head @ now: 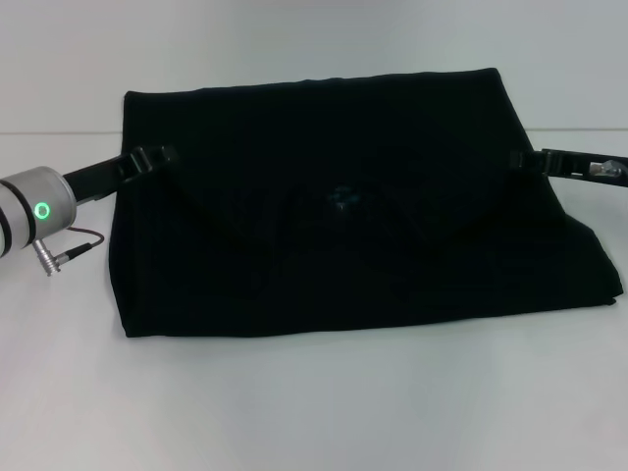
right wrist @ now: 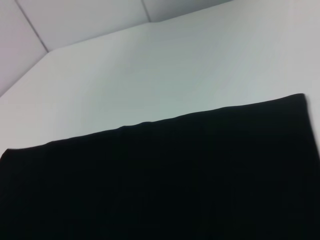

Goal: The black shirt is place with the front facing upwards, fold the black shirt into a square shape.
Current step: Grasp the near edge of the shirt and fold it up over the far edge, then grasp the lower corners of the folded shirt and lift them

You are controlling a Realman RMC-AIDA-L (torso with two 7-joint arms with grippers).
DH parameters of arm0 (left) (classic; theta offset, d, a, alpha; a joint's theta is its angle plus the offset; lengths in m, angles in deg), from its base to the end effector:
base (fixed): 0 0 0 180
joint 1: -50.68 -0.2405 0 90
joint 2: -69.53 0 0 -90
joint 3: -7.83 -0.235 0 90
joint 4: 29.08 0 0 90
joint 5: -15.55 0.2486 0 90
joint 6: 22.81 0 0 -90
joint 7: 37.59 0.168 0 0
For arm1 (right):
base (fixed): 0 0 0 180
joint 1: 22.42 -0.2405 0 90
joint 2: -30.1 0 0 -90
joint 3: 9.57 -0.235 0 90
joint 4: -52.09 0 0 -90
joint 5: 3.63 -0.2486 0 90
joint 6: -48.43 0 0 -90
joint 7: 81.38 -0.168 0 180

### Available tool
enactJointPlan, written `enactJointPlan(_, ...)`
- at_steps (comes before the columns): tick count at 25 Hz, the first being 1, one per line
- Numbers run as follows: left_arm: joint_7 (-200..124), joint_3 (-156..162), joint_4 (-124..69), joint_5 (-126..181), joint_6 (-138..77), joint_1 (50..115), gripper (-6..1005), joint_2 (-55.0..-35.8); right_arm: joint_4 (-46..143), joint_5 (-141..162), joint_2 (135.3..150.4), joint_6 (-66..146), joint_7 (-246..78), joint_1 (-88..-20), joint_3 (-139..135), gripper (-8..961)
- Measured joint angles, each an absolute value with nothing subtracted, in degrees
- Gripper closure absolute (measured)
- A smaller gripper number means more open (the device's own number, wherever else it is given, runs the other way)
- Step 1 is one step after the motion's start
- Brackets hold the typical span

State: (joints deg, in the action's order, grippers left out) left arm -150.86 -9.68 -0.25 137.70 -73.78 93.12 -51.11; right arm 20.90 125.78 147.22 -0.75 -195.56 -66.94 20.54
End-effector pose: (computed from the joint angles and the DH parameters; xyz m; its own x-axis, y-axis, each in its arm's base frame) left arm -0.3011 0.4630 0.0071 0.1714 0.5882 0.7903 0.9848 -0.1266 -0.1193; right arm 0.2864 0.4829 0.0204 0.4699 -0.6291 -0.6192 -0.8801 -0.2799 -0.3835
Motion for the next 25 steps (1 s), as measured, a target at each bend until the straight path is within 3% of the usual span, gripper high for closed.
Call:
enactJointPlan(5, -149.87, -9.90, -0.59, 135.36, -74.23, 92.39, 600, -50.76, 20.46, 121.66, 146.46, -1.43, -195.37, -65.59, 20.16, 538)
enactJointPlan(11, -148.76, -10.21, -1.03, 135.41, -79.13, 90.88, 439, -49.40, 19.87, 107.00, 144.81, -11.79, -186.79, -61.04, 20.16, 428)
enactJointPlan(18, -151.34, -12.74, -3.18, 135.83, -80.05, 89.01, 224, -46.57, 20.23, 102.79, 144.36, -23.55, -178.75, -57.28, 20.87, 74)
enactJointPlan(19, -152.24, -13.30, -3.04, 135.84, -81.33, 88.52, 190, -46.05, 20.22, 103.33, 144.35, -24.92, -177.60, -56.94, 21.20, 13)
enactJointPlan(25, -157.11, -24.06, -2.41, 136.23, -98.90, 85.06, 191, -39.06, 20.23, 110.57, 144.71, -36.70, -164.24, -54.59, 22.41, 14)
